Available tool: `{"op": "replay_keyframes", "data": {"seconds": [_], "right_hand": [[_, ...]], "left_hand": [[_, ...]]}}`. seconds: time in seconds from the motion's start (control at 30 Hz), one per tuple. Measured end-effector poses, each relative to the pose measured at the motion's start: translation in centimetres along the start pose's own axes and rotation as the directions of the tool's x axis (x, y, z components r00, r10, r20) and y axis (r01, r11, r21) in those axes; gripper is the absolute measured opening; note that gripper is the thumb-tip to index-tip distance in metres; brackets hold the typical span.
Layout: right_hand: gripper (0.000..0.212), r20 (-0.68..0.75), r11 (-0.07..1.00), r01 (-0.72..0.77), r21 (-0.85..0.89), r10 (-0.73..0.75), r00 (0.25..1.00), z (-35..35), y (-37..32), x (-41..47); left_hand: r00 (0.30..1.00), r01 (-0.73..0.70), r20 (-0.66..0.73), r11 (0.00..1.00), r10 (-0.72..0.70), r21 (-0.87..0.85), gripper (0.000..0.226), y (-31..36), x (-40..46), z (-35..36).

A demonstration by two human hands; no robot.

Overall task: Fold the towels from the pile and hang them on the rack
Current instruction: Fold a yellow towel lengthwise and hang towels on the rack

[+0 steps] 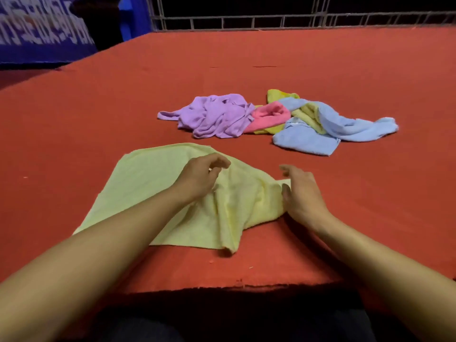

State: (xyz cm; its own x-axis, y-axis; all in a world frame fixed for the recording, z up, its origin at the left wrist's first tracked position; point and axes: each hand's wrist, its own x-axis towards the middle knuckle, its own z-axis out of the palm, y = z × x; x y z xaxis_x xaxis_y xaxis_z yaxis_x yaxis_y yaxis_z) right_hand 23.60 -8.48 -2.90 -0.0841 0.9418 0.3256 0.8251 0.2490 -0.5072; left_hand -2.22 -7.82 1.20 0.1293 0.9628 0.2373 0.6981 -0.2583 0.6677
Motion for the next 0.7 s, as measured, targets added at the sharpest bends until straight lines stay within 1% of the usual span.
{"op": "replay_keyframes", "data": {"seconds": [0.03,0.07,0.1,0.13,0.17,0.23,0.3,0.33,0.37,0.4,0.43,0.47,0.5,0.57,0.63,0.7], "right_hand": [[0.058,0.067,0.994,-0.057,-0.095,0.064,0.996,-0.4,1.2,0.5],[0.064,0.143,0.982,-0.083,-0.170,0.108,0.984,-0.6,2.0,0.8],[0.067,0.210,0.977,-0.084,-0.198,0.126,0.969,-0.6,2.6,1.0],[0.067,0.248,0.981,-0.078,-0.180,0.122,0.961,-0.5,2.9,1.0],[0.065,0.253,0.988,-0.066,-0.140,0.100,0.962,-0.4,3.1,1.0],[0.058,0.202,0.999,-0.029,-0.039,0.037,0.979,-0.3,3.5,0.9],[0.056,0.159,0.999,0.009,0.054,-0.018,0.987,-0.8,3.6,0.8],[0.055,0.150,0.996,0.017,0.090,-0.030,0.988,-1.1,3.6,0.7],[0.055,0.142,0.992,0.011,0.124,-0.028,0.989,-1.4,3.6,0.6],[0.054,0.128,0.987,-0.006,0.160,-0.015,0.992,-1.9,3.6,0.5],[0.053,0.104,0.981,-0.023,0.195,0.003,0.995,-2.4,3.6,0.4],[0.052,0.073,0.976,-0.034,0.215,0.019,0.997,-3.0,3.7,0.2],[0.051,0.037,0.976,-0.037,0.213,0.030,0.999,-3.7,3.8,0.0],[0.050,-0.026,0.985,-0.038,0.167,0.043,0.999,-5.1,4.3,-0.5],[0.049,-0.048,0.987,-0.073,0.147,0.080,0.996,-6.5,5.0,-1.2],[0.046,-0.043,0.974,-0.121,0.189,0.132,0.990,-7.4,5.6,-1.9]], "left_hand": [[0.999,-0.027,0.029,0.999,0.028,-0.022,0.034,0.9,1.5,1.0],[0.996,-0.049,0.075,0.998,0.051,-0.030,0.036,1.5,3.1,2.0],[0.988,-0.072,0.138,0.997,0.074,-0.017,0.037,2.1,4.4,2.9],[0.973,-0.094,0.214,0.996,0.089,0.012,0.036,2.4,5.6,3.9],[0.949,-0.114,0.301,0.993,0.097,0.042,0.035,2.7,6.5,4.9],[0.881,-0.137,0.468,0.985,0.074,0.101,0.036,3.0,7.6,6.7],[0.814,-0.208,0.579,0.951,0.038,0.229,0.042,3.2,7.9,7.7],[0.796,-0.256,0.604,0.921,0.029,0.293,0.045,3.3,8.0,7.8],[0.788,-0.300,0.614,0.898,0.044,0.321,0.046,3.4,8.0,7.7],[0.793,-0.321,0.604,0.897,0.078,0.305,0.045,3.4,8.1,7.5],[0.810,-0.317,0.574,0.915,0.123,0.251,0.040,3.6,8.0,7.1],[0.837,-0.283,0.525,0.943,0.153,0.176,0.035,3.6,8.0,6.7],[0.864,-0.248,0.474,0.963,0.172,0.104,0.032,3.8,8.0,6.2],[0.898,-0.221,0.393,0.975,0.196,0.017,0.029,4.3,8.0,5.4],[0.904,-0.243,0.360,0.970,0.229,-0.006,0.028,5.0,7.9,4.8],[0.898,-0.278,0.359,0.960,0.254,0.015,0.027,5.8,7.7,4.6]]}}
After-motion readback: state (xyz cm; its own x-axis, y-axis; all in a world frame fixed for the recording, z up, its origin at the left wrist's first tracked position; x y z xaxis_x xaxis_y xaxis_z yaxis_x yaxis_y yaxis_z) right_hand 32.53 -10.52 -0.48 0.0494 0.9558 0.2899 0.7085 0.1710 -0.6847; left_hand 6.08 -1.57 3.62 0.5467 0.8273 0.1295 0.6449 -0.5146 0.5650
